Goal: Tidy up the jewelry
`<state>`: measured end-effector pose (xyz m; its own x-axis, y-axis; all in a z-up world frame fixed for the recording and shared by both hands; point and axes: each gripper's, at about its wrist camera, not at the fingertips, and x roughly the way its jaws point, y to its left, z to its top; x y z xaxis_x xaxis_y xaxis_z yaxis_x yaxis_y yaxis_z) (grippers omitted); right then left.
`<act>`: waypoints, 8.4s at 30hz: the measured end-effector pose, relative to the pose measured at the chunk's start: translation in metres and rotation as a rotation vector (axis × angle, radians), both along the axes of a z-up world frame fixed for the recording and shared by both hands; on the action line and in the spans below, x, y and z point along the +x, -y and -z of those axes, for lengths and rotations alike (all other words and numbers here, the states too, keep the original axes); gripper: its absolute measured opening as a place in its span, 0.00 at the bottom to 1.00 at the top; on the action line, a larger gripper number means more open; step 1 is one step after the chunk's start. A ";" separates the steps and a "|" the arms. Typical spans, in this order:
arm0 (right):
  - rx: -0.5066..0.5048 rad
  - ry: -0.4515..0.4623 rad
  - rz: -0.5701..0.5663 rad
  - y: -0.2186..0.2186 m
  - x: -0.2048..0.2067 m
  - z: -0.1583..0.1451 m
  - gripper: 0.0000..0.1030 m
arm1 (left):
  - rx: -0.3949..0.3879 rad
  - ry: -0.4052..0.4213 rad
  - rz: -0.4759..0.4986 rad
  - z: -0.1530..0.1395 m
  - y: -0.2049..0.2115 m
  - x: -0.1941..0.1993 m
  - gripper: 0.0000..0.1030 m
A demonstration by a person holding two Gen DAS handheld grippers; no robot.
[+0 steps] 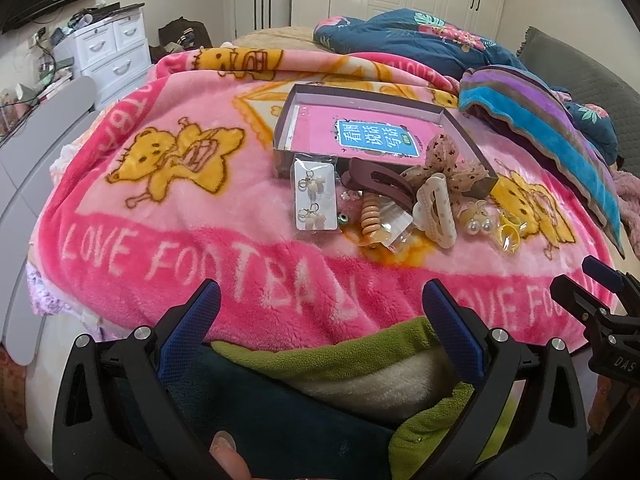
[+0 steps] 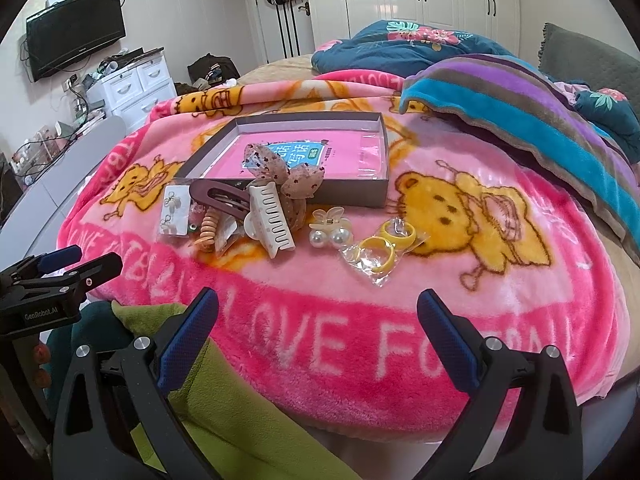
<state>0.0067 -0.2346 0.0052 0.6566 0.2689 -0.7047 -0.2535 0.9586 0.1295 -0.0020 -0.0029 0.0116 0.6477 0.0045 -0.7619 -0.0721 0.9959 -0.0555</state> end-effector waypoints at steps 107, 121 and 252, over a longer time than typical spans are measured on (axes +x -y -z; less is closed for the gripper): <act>0.223 -0.137 -0.186 0.001 0.103 0.026 0.25 | -0.293 -0.065 0.040 0.036 -0.068 0.085 0.12; 0.293 -0.034 -0.204 0.004 0.115 -0.018 0.25 | -0.252 -0.008 0.035 0.003 -0.069 0.085 0.12; 0.290 0.143 -0.033 0.043 0.133 -0.061 0.86 | -0.208 0.087 -0.026 -0.043 -0.049 0.097 0.91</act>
